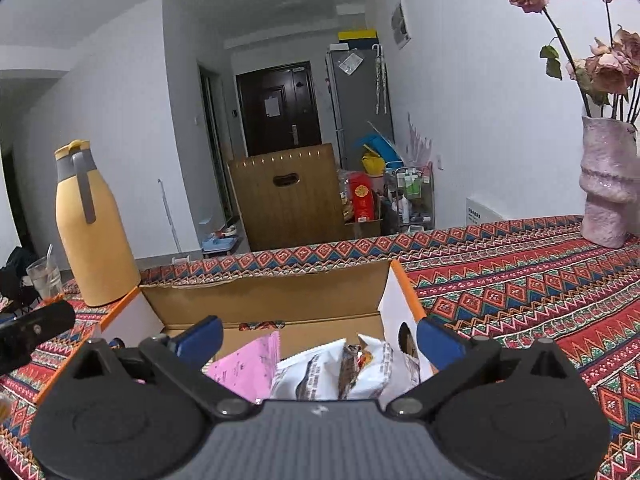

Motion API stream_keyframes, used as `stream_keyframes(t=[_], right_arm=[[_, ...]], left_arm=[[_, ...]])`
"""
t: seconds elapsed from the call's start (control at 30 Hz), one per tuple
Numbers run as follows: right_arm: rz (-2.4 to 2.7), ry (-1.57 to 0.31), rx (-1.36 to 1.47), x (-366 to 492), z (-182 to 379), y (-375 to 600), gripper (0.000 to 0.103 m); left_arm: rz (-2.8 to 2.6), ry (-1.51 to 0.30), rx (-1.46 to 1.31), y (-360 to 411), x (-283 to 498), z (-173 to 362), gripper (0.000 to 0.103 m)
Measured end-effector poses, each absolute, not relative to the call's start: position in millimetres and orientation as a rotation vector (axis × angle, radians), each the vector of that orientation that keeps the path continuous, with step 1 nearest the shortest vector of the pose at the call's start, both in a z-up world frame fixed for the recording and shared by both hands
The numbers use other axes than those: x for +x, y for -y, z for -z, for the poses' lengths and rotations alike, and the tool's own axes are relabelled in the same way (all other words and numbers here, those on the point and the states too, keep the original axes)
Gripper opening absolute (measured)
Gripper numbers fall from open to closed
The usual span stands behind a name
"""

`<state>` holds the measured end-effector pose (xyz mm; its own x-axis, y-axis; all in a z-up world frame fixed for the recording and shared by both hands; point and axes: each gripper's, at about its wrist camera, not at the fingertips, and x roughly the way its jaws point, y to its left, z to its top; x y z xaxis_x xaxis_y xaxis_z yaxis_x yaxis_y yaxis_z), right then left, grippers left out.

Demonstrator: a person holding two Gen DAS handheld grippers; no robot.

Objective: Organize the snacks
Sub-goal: 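Carry both packets over the box and open both grippers, then withdraw both grippers from the box toward the remaining snacks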

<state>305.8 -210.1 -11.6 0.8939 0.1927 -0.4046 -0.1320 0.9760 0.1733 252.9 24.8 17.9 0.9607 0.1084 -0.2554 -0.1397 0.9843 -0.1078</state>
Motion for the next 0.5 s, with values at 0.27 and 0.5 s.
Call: stream_keyframes(t=[0.27, 0.5], right_arm=[[-0.157, -0.371, 0.136, 286, -15, 214, 0.103], [-0.181, -0.352, 0.116, 247, -25, 221, 0.103]], left_arm=[[-0.135, -0.204, -0.111, -21, 229, -41, 0.103], [-0.097, -0.204, -0.072, -22, 187, -50, 0.103]])
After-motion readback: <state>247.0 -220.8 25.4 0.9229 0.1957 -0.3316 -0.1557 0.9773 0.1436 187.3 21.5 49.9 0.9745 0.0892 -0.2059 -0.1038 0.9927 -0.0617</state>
